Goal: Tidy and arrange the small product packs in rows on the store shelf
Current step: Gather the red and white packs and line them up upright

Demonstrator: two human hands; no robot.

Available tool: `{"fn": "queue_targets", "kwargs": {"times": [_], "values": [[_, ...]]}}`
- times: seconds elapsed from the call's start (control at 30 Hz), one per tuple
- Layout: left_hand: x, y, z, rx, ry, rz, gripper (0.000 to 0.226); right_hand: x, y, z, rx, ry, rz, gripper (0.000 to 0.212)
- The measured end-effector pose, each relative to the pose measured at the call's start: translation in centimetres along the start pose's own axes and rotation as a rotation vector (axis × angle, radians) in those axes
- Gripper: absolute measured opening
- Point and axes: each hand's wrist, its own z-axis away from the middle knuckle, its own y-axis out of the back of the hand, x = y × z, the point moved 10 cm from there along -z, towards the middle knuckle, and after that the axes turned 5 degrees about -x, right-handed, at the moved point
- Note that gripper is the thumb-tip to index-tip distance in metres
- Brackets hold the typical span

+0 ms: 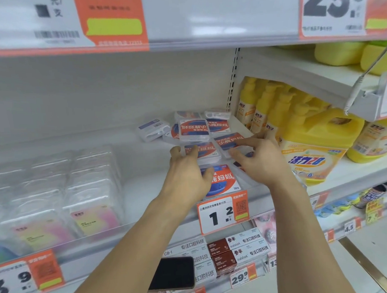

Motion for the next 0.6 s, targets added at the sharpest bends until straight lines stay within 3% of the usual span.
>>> {"fn": "queue_targets", "kwargs": {"times": [0.17,0.6], "values": [[0.4,-0.3,0.6,-0.059,-0.061,-0.015,0.061,0.6,-0.8,0.8,-0.210,-0.046,0.072,0.052],[0.0,-0.9,1.7,-0.195,-0.116,0.084,0.059,0.6,-0.7,1.6,-0.494,-0.134,0.076,0.076]]}}
